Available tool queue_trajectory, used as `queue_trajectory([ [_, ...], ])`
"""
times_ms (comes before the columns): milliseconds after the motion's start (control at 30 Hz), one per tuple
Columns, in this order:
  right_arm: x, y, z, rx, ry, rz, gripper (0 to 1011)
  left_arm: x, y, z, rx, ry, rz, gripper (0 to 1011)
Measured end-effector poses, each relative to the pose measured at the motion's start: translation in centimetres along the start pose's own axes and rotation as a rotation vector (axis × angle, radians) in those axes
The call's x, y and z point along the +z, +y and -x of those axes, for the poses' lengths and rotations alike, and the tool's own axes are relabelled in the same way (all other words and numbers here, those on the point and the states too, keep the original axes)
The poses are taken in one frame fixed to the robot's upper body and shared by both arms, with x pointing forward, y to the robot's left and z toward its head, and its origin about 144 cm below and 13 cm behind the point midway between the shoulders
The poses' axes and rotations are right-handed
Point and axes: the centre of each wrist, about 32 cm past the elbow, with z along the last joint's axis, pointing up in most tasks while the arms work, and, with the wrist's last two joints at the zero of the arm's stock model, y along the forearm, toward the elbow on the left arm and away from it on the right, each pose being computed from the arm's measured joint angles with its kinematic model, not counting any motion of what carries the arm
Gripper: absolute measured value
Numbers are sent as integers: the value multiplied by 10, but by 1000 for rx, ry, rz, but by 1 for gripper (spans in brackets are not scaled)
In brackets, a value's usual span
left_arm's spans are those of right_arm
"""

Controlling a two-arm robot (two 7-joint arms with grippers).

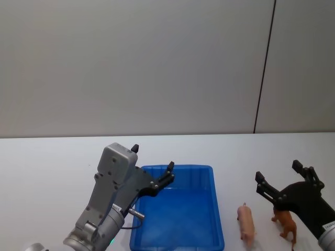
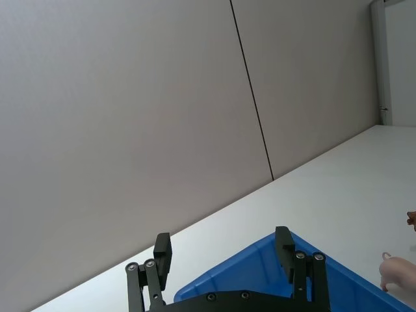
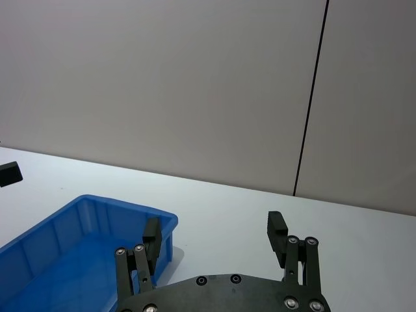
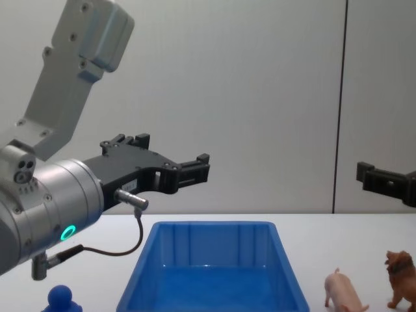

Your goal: Pick up the two dolls from the table and place them into the box.

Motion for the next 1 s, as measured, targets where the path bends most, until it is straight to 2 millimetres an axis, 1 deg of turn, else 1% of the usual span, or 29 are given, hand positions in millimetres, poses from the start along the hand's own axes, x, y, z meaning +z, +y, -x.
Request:
queue_trajectory([
  [833,0,0,0,0,0,0,1001,0,0,0,0,0,0,1001],
  [1000,-1,-1,-3,8,-5,4,1001,0,0,0,0,0,0,1001],
])
